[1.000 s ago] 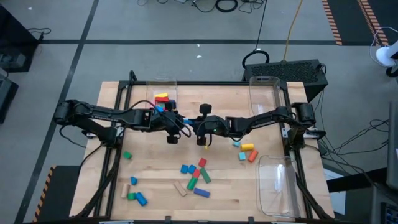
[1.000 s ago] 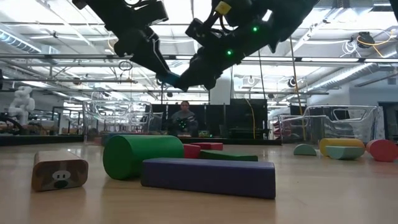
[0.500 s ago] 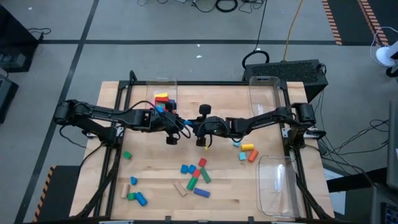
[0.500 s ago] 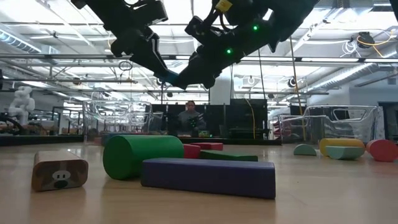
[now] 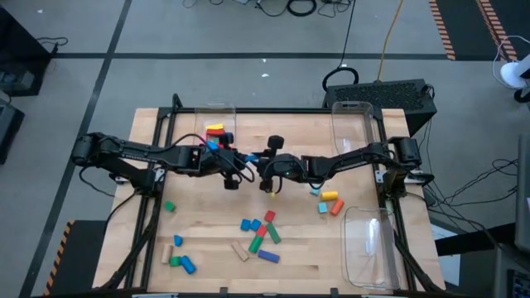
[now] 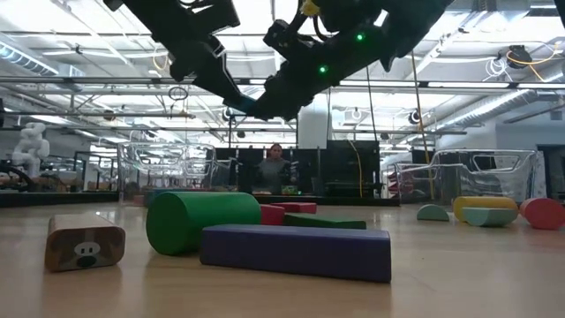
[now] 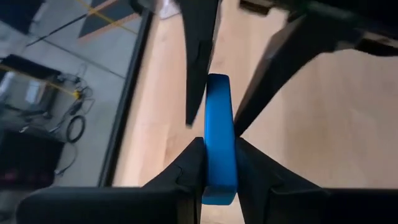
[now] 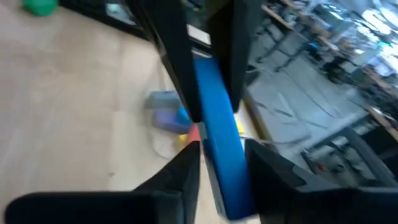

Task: Sort blocks by size
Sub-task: Put the blue rectangle block into the top left transparent bin

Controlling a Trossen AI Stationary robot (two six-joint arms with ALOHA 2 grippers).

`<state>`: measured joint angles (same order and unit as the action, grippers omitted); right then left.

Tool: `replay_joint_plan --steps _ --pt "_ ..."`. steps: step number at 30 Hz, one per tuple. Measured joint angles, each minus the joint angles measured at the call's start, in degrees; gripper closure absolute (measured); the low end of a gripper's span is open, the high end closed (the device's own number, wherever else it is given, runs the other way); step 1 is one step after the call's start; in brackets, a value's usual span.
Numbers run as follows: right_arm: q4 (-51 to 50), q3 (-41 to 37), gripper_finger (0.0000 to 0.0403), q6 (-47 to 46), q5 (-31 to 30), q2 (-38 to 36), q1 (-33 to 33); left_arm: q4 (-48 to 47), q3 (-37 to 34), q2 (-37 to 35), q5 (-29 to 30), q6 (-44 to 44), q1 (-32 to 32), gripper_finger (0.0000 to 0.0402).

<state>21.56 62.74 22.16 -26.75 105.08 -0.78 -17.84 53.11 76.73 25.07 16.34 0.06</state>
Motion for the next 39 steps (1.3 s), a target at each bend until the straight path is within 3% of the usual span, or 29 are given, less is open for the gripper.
replay_joint_plan --steps 7,12,16,21,28,34,39 --pt "-4.5 0.0 0.0232 -7.5 -19.2 -0.6 0.0 -1.0 0.0 0.0 9.7 -5.4 -1.6 0.0335" --pt "-14.9 0.0 0.0215 -16.5 -21.8 -3.3 1.3 -6.3 0.0 0.0 11.5 -14.1 -5.5 0.0335" --pt "-23.8 0.0 0.0212 -22.8 -16.7 -5.2 2.1 -14.8 0.0 0.0 11.5 -21.9 -10.4 0.0335" --pt "-27.2 0.0 0.0211 -25.1 -9.5 -5.3 2.3 -20.5 0.0 0.0 10.6 -26.6 -16.4 0.0335" --pt "-27.4 0.0 0.0211 -26.7 6.6 -5.3 2.7 -19.7 -0.8 0.0 -6.6 -26.6 -23.0 0.0335" --pt "-26.8 0.0 0.0211 -27.5 14.5 -4.6 2.5 -18.3 -6.3 0.0 -7.3 -26.6 -26.0 0.0320" --pt "-23.0 0.0 0.0211 -26.6 15.2 -4.2 2.3 -15.0 -9.9 0.0 -7.3 -26.6 -27.3 0.0306"
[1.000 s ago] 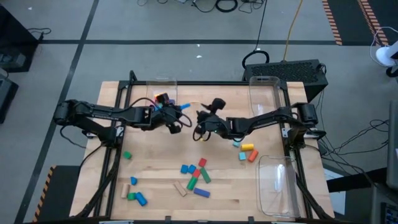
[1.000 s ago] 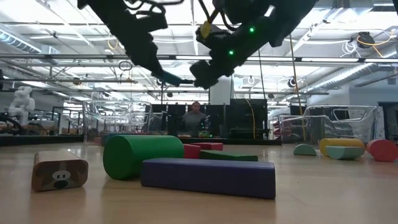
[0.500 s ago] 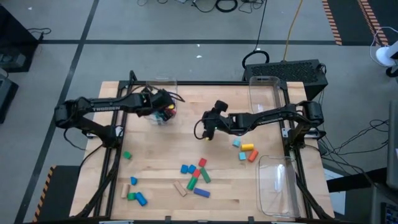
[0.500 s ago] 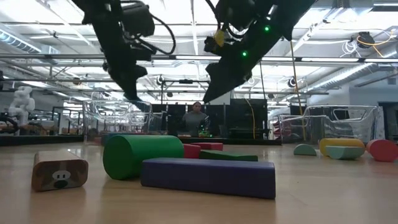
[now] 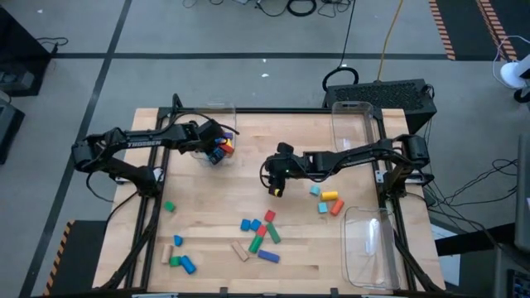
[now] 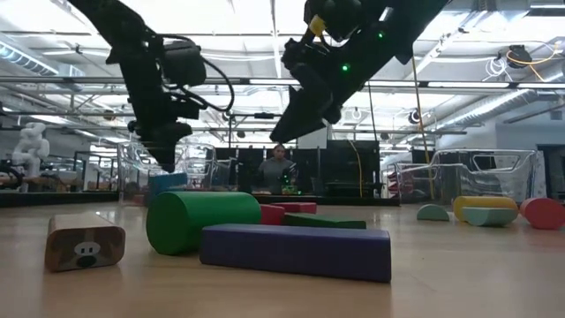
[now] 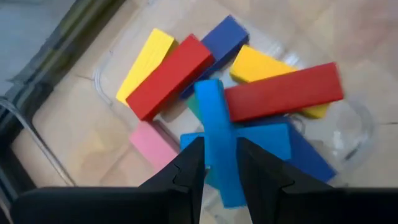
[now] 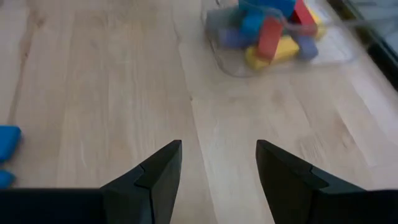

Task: Sort blocks by size
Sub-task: Put the blue rectangle block into the top left transparent bin, then put the green rectangle block into the top left transparent bin

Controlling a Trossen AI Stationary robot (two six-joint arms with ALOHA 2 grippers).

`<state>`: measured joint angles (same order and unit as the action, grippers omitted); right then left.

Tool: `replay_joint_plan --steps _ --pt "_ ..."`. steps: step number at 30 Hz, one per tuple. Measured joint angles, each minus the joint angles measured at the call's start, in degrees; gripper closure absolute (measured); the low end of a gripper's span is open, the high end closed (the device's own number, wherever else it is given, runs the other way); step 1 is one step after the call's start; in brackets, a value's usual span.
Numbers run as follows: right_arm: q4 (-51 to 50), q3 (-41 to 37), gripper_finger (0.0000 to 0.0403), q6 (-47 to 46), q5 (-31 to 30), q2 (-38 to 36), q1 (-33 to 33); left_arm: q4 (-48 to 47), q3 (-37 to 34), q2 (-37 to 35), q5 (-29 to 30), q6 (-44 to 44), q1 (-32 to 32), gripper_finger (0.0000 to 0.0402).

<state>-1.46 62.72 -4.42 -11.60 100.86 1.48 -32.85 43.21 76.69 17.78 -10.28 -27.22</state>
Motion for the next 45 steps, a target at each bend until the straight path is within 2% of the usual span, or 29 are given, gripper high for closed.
replay_joint_plan --steps 7,15,25,29,45 --pt "2.9 0.0 0.0211 5.6 1.4 0.2 -0.5 3.0 -1.0 0.0 1.8 -1.4 -0.1 0.0303" --pt "4.3 0.0 0.0229 1.1 1.3 0.2 -0.6 5.7 -1.0 0.0 2.1 -1.4 1.5 0.0302" --pt "4.6 0.0 0.0236 -2.4 1.1 0.7 -1.4 21.3 -1.0 0.0 4.1 4.9 7.4 0.0301" --pt "5.8 0.0 0.0236 -3.6 -0.7 2.1 -2.0 21.9 0.2 0.0 4.1 6.5 8.2 0.0301" --pt "6.7 0.0 0.0236 -0.9 0.1 4.7 -3.0 23.0 0.9 0.0 3.9 6.7 13.2 0.0301"
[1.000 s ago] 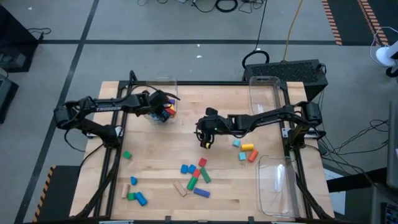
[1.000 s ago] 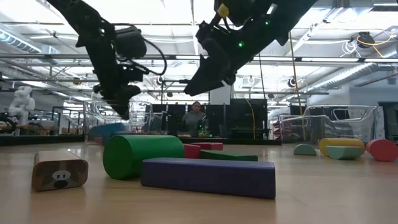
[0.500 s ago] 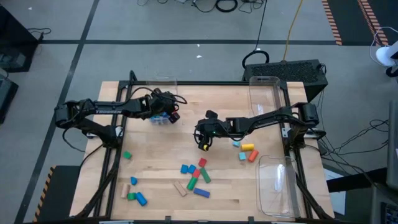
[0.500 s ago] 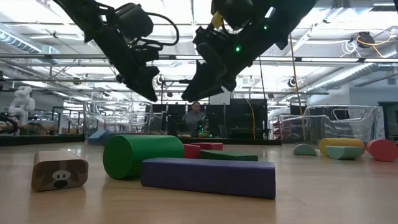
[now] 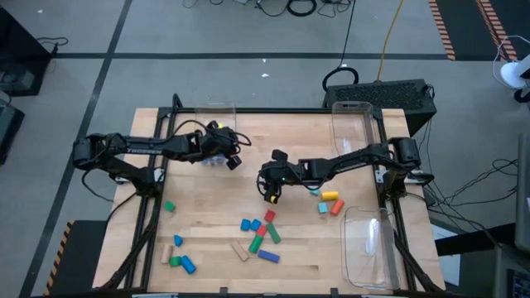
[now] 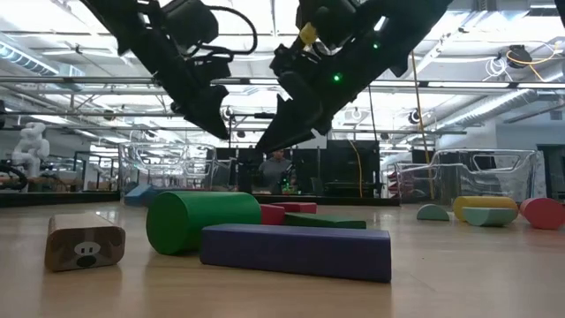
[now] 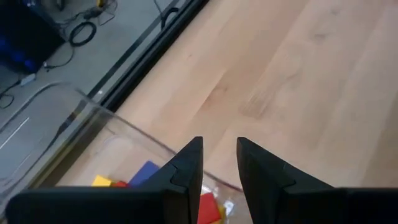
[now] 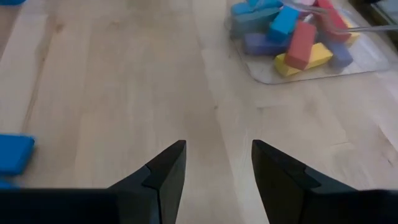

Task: Sort blocks by size
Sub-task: Put the green rectangle block into the top left transparent bin

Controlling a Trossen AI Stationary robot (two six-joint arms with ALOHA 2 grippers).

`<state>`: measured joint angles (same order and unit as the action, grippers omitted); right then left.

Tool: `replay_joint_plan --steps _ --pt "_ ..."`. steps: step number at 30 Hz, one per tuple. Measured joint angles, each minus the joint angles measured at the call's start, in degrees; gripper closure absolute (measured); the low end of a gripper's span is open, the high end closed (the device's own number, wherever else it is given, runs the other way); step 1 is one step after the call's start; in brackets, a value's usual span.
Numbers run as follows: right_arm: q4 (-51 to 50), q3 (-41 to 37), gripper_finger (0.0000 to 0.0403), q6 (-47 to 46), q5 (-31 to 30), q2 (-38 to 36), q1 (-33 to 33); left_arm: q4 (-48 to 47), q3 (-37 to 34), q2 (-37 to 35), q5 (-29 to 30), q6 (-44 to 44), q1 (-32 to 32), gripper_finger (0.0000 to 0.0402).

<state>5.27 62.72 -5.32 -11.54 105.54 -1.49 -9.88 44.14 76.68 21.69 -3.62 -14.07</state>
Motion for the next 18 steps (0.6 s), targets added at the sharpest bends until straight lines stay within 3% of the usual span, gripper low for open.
replay_joint_plan --steps 13,18 --pt "0.6 0.0 0.0236 4.3 13.2 0.0 -2.9 3.6 0.1 -9.2 0.0 1.3 12.3 0.0301" --pt "0.6 0.0 0.0236 4.5 13.4 0.0 -5.6 3.4 0.1 -9.3 0.0 1.0 20.5 0.0301"
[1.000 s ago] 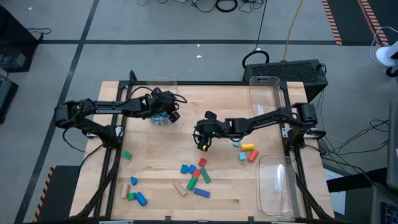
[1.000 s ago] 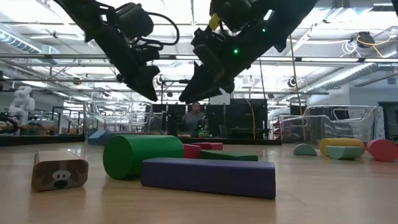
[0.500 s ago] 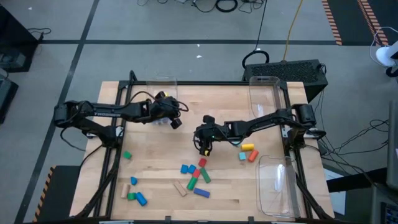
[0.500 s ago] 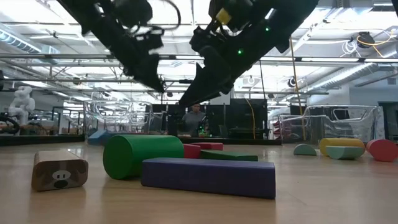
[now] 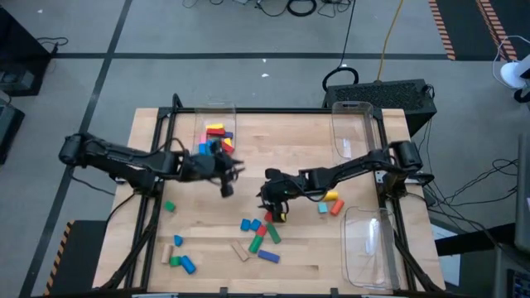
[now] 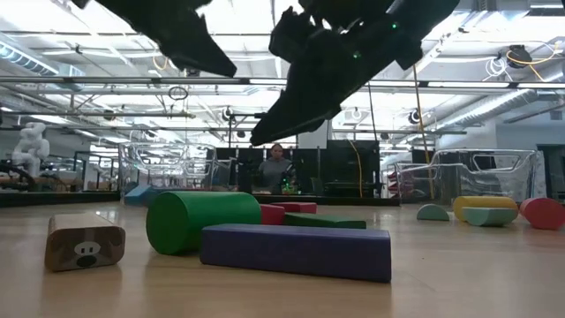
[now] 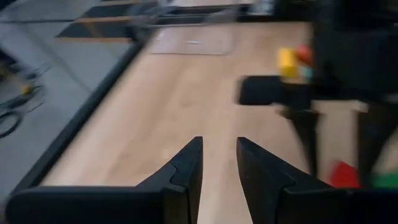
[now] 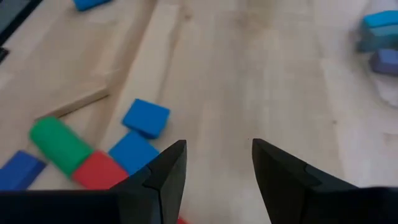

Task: Sort blocks by size
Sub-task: Put the green rectangle block into the top left transparent bin

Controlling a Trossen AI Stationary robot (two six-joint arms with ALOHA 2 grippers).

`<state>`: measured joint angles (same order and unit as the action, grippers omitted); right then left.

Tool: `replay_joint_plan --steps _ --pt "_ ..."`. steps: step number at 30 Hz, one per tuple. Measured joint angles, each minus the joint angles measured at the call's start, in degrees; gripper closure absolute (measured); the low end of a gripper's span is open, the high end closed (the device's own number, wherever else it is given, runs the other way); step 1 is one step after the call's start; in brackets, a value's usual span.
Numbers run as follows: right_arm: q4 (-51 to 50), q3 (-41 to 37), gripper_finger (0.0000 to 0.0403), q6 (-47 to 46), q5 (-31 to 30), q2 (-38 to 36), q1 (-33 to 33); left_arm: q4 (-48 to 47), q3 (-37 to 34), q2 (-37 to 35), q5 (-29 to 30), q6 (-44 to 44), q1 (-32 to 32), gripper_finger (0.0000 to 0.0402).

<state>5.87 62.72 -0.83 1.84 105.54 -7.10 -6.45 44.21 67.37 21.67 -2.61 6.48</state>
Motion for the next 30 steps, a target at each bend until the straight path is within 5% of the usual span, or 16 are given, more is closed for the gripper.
replay_joint_plan --steps 4,9,22,30 --pt "-0.1 0.0 0.0236 -5.4 -1.5 0.0 -2.7 0.1 0.0 1.9 0.0 0.0 5.8 0.0301" --pt "-1.8 0.0 0.0236 -22.0 -11.6 0.0 -6.4 3.7 0.0 5.9 0.0 0.1 10.9 0.0301" --pt "-11.5 0.0 0.0236 -51.8 -22.8 0.0 -15.5 8.5 0.0 16.9 0.0 -1.6 16.6 0.0301" --pt "-19.6 6.0 0.0236 -61.5 -24.0 5.5 -18.8 9.1 0.0 18.8 0.0 -3.1 20.1 0.0301"
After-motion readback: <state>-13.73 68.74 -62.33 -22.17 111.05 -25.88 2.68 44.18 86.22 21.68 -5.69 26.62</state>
